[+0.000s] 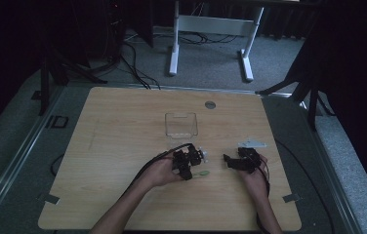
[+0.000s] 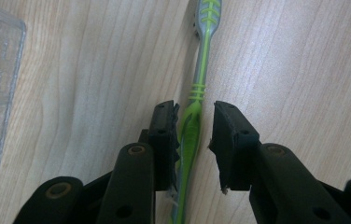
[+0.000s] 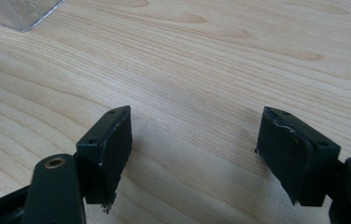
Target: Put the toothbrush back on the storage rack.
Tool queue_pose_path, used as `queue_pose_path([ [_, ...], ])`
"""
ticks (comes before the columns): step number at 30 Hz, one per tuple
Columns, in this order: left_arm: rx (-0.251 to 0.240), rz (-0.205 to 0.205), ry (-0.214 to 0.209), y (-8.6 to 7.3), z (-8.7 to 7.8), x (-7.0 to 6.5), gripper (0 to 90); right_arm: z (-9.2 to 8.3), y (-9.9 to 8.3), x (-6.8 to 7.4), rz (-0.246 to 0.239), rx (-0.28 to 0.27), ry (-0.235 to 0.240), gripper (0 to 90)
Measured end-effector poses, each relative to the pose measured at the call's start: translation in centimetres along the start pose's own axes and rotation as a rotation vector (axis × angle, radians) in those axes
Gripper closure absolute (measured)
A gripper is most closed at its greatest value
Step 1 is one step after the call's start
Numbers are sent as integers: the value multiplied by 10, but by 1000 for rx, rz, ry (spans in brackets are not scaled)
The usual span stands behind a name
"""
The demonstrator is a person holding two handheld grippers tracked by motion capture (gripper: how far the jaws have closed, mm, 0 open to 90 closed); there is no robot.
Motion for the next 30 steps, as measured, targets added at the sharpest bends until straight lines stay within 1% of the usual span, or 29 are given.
queue_pose_path([
  [12,31,2,-1,-1,6,-2,732,0,0,0,0,0,0,263],
  [16,38,-2,-11,-1,8,-2,746,0,0,0,0,0,0,263],
  [24,52,3,-2,-3,11,-1,750,0,0,0,0,0,0,263],
  [30,57,2,-5,-3,13,-2,755,0,0,0,0,0,0,264],
])
Point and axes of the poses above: each handheld gripper's, and its own axes: z roughly forward along the jaws, y roughly out of its top, x roughly to its left, the point moved 8 cm from there along z, roughly forward along the jaws, and after that the axes turned 2 degrees about y, right-handed, at the moved point
